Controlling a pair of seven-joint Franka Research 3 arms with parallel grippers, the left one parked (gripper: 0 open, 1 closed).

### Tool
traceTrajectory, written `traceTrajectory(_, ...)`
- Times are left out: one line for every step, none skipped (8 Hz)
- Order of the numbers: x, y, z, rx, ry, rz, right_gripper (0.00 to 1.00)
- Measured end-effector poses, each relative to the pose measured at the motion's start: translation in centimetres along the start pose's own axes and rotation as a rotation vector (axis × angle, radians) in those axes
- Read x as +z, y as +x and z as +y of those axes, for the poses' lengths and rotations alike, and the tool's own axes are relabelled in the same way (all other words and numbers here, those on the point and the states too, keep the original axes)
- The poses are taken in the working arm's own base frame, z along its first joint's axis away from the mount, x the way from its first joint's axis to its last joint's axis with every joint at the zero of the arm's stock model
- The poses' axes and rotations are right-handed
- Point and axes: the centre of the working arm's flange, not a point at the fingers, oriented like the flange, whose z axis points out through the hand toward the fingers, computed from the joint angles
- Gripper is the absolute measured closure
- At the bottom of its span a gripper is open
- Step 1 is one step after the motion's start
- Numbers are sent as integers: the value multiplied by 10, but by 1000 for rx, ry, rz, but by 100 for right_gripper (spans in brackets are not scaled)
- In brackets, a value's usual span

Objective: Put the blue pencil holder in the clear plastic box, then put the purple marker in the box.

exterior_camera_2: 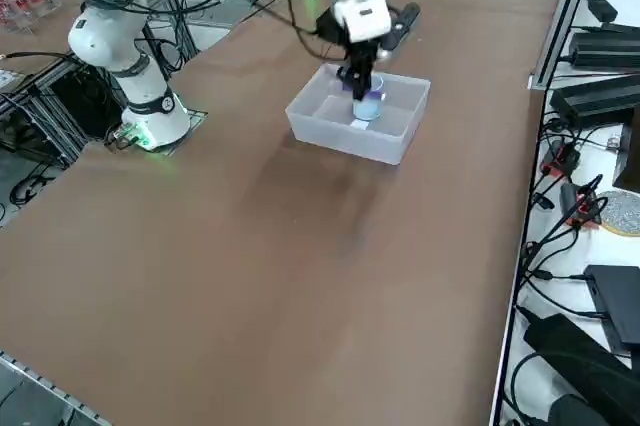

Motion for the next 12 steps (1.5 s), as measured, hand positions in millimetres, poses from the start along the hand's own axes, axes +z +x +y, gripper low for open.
traceTrajectory(16, -12, -31, -11, -10, -23, 84)
traceTrajectory(34, -23, -51, -34, -23, -42, 84)
traceTrajectory(56, -33, -61, -58, -47, -57, 84)
traceTrajectory(79, -44, -65, -74, -71, -69, 84)
traceTrajectory(99, -52, -66, -78, -88, -74, 84)
traceTrajectory(119, -61, -67, -84, -109, -72, 84)
traceTrajectory(137, -68, -65, -90, -133, -67, 84)
traceTrajectory(153, -74, -59, -90, -146, -59, 84)
traceTrajectory(169, -79, -51, -85, -156, -56, 84)
traceTrajectory(181, -83, -45, -81, -166, -62, 84)
traceTrajectory(191, -85, -43, -81, -176, -68, 84)
traceTrajectory(199, -86, -44, -87, -185, -68, 84)
